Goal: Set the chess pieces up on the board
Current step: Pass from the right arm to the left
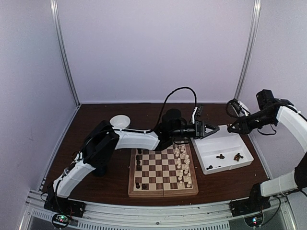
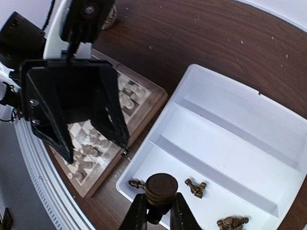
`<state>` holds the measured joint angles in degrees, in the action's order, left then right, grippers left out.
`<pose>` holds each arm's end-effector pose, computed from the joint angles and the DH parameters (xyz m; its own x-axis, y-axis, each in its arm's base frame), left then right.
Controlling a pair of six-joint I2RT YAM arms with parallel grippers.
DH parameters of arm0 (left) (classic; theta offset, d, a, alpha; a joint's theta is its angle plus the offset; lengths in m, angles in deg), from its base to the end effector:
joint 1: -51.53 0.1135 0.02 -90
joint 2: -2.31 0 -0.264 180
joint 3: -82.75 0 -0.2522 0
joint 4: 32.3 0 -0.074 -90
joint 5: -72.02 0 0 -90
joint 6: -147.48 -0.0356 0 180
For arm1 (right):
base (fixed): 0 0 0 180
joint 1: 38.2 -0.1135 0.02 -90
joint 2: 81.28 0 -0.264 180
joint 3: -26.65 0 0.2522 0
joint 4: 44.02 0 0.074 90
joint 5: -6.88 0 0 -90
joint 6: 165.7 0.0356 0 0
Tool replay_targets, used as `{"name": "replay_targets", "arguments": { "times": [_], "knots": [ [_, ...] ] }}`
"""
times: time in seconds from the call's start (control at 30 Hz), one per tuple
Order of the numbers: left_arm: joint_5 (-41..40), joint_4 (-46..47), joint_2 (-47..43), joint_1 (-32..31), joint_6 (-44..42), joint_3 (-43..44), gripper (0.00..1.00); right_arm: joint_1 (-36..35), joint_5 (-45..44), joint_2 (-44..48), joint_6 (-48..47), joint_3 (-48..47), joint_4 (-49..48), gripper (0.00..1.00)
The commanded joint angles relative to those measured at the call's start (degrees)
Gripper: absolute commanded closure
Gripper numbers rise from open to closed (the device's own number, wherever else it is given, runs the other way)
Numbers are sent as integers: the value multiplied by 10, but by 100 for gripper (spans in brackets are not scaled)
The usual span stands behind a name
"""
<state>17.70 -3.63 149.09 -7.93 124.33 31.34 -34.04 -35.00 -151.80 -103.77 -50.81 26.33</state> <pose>0.2777 -0.5115 0.1981 -0.8749 0.0131 -0.4841 0.4746 -0.1760 -0.8624 0.2274 0.0100 0.3054 -0.6534 -0.2674 -0.7082 -0.6702 0.6394 0.3769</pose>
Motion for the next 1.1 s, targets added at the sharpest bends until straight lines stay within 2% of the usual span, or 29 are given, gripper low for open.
{"name": "replay_targets", "arguments": {
  "times": [0.0, 0.13, 0.3, 0.57, 0.63, 0.87, 1.07],
  "knots": [
    [-12, -6, -40, 5, -29, -45, 56, 7, -102, -5, -80, 37, 14, 87],
    [-20, -90, -55, 6, -72, -45, 58, 6, -48, 29, -127, 66, 39, 84],
    [27, -114, -48, 4, -66, -20, 59, -3, -14, 40, -151, 60, 59, 83],
    [58, -211, -56, -6, -101, 20, 55, -41, -53, 7, -161, 31, 75, 83],
    [62, -230, -51, -9, -105, 36, 55, -74, -65, 8, -154, 26, 71, 83],
    [87, -247, -36, -17, -100, 75, 56, -135, -117, 10, -128, 20, 52, 83],
    [94, -265, -36, -18, -101, 76, 61, -153, -128, 7, -108, 15, 37, 83]
  ]
}}
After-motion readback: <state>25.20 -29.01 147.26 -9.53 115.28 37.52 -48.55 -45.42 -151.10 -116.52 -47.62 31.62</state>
